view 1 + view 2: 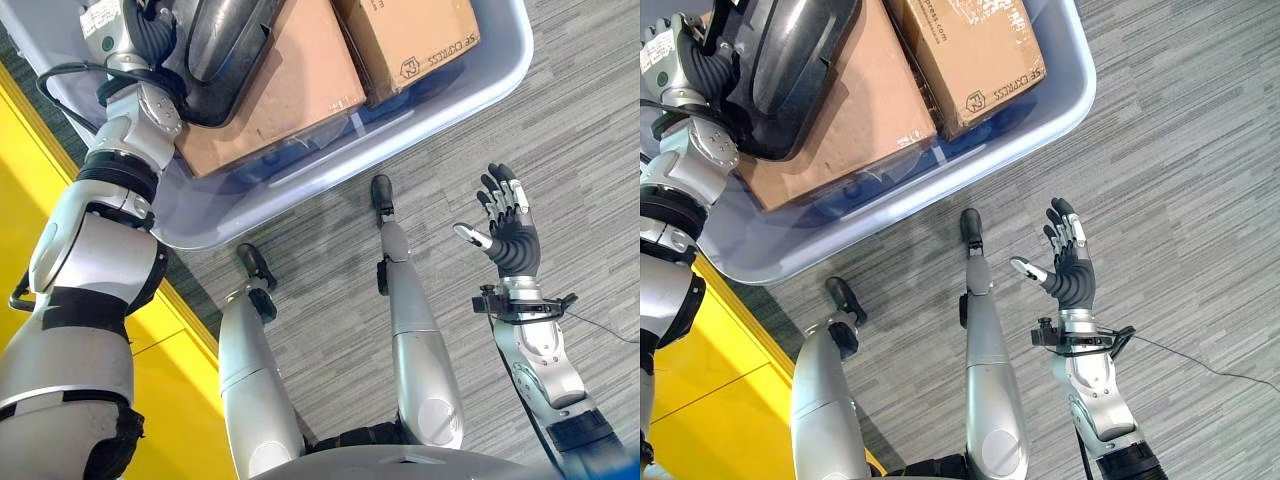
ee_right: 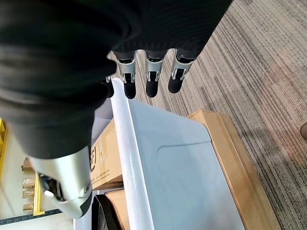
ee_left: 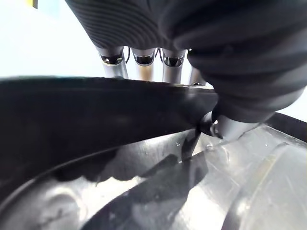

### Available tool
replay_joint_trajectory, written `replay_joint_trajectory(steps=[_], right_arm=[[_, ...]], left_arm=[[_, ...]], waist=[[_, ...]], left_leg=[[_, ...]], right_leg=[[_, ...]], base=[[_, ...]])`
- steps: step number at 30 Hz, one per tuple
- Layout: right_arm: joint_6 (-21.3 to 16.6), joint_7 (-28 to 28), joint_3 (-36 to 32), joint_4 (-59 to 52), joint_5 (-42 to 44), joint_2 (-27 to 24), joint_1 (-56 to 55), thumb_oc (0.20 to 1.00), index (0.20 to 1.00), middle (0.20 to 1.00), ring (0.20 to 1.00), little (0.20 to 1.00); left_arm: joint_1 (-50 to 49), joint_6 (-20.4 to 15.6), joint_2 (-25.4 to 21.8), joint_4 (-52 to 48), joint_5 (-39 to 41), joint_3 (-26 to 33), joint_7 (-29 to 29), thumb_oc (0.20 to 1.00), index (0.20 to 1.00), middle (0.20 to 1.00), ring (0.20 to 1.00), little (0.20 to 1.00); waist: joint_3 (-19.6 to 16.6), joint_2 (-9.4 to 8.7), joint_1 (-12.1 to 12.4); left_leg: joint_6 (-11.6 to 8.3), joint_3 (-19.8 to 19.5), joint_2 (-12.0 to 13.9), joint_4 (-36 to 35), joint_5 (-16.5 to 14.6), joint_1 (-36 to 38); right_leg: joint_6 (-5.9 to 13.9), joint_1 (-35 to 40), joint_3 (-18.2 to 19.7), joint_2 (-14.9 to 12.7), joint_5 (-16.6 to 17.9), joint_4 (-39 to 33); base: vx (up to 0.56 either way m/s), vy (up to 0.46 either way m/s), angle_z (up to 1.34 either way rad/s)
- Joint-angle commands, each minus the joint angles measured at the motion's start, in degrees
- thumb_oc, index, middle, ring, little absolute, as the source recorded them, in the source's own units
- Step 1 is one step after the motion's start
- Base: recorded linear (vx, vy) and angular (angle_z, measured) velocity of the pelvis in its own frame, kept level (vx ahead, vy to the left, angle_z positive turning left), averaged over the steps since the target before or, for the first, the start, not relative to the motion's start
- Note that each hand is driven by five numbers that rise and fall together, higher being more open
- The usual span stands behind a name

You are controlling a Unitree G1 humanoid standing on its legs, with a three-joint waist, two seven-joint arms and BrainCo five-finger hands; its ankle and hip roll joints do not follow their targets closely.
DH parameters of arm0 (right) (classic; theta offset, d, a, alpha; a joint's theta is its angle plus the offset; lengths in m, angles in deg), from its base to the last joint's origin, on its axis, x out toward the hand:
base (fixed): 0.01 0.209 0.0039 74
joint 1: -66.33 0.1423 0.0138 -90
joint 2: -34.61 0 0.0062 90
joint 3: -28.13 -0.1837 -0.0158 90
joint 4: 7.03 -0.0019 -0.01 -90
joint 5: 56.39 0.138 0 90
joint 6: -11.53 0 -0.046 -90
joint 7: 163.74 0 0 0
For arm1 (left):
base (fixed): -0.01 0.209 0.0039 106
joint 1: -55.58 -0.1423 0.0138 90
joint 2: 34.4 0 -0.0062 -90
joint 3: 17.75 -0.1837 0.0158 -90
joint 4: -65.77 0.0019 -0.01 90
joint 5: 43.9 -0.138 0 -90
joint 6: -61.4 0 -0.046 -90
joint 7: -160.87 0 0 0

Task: Move parts from the plastic box to the shelf.

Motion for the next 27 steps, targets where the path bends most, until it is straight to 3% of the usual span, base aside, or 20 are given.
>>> replay_joint_trajectory(steps=[1,5,9,11,15,17,18,19,20,27], right_arm=[[-2.4,0.0,-4.1,-2.6,1.6,-3.1,-1.6,1.000,1.000,1.000,1.000,1.000],[-2.5,-0.1,-4.8,-2.4,1.1,-2.6,-1.7,1.000,1.000,1.000,1.000,1.000],[-1.7,-0.4,-7.2,-1.5,-0.3,-2.1,-1.9,1.000,1.000,1.000,1.000,1.000],[-1.0,0.0,-8.4,-1.0,-1.1,-1.6,-2.2,1.000,1.000,1.000,1.000,1.000],[-0.1,0.2,-9.7,-0.6,-2.0,-1.6,-2.6,1.000,1.000,1.000,1.000,1.000],[0.9,0.8,-10.8,-0.1,-2.0,-1.1,-2.6,1.000,1.000,1.000,1.000,1.000],[1.2,1.2,-11.0,-0.3,-2.1,-1.3,-2.7,1.000,1.000,1.000,1.000,1.000],[1.3,1.2,-10.9,-0.2,-2.0,-1.3,-2.8,1.000,1.000,1.000,1.000,1.000],[1.5,1.4,-11.1,-0.2,-2.1,-1.5,-2.7,1.000,1.000,1.000,1.000,1.000],[3.1,3.6,-12.9,-0.1,-1.8,-1.4,-3.2,1.000,1.000,1.000,1.000,1.000]], left_arm=[[-5.8,-5.0,0.2,-3.8,6.7,4.6,-2.4,0.200,0.200,0.200,0.200,0.200],[-11.1,-6.9,-2.9,-11.5,7.6,7.8,-1.2,0.200,0.200,0.200,0.200,0.200],[-23.6,-8.8,-6.8,-26.3,5.9,16.0,-0.6,0.200,0.200,0.200,0.200,0.200],[-33.5,-10.1,-8.5,-33.7,6.0,23.5,-0.8,0.200,0.200,0.200,0.200,0.200],[-45.0,-11.3,-7.8,-42.5,5.7,31.4,-1.7,0.200,0.200,0.200,0.200,0.200],[-53.9,-13.8,-5.2,-48.6,8.4,37.0,-1.9,0.200,0.200,0.200,0.200,0.200],[-56.5,-14.3,-4.7,-50.2,9.0,38.5,-2.4,0.200,0.200,0.200,0.200,0.200],[-56.8,-14.3,-4.7,-50.4,9.0,38.7,-2.4,0.200,0.200,0.200,0.200,0.200],[-58.5,-14.8,-4.1,-52.2,9.3,39.8,-2.7,0.200,0.200,0.200,0.200,0.200],[-68.2,-18.0,-1.5,-60.5,11.7,45.2,-5.4,0.200,0.200,0.200,0.200,0.200]], waist=[[0.4,1.81,-1.1],[0.4,2.14,-0.4],[0.4,3.23,1.1],[0.4,3.59,2.1],[0.2,4.10,2.9],[-1.4,4.41,3.9],[-1.8,4.31,4.1],[-2.0,4.43,4.1],[-2.1,4.39,4.3],[-7.0,4.86,6.0]], left_leg=[[2.14,0.4,-3.1,-8.5,4.5,4.2],[1.96,0.2,-3.5,-9.7,4.9,6.3],[1.65,-0.3,-4.4,-12.6,5.7,11.2],[1.48,-0.7,-4.4,-14.3,6.2,15.2],[1.34,-1.1,-4.6,-16.3,6.6,19.9],[1.19,-1.2,-4.6,-18.3,6.9,24.1],[1.64,-0.7,-4.5,-19.1,8.6,25.0],[1.22,-1.1,-4.5,-19.2,7.2,25.8],[1.54,-0.7,-4.5,-20.2,8.8,26.6],[1.08,-1.0,-4.0,-25.2,10.1,34.8]], right_leg=[[0.88,3.0,-1.6,-1.2,-12.8,11.4],[0.89,5.6,-2.1,-1.5,-12.7,10.3],[1.08,10.6,-2.8,-2.5,-12.6,8.8],[1.12,14.9,-3.5,-3.0,-12.3,7.3],[1.24,20.1,-4.4,-3.6,-12.3,5.6],[1.38,24.2,-5.0,-4.0,-12.5,4.2],[1.08,25.1,-5.4,-4.2,-11.2,3.4],[1.43,25.8,-5.3,-4.1,-12.4,3.5],[1.12,26.5,-5.6,-4.3,-11.2,2.9],[1.45,34.9,-7.6,-4.5,-11.7,-1.2]], base=[[-0.03,0.002,0.03],[-0.02,0.002,0.05],[0.00,0.012,0.14],[0.03,0.007,0.16],[0.05,-0.006,0.06],[0.07,0.007,0.20],[0.07,0.006,0.16],[-0.02,0.002,0.04],[0.09,-0.003,0.01],[0.08,-0.016,0.02]])
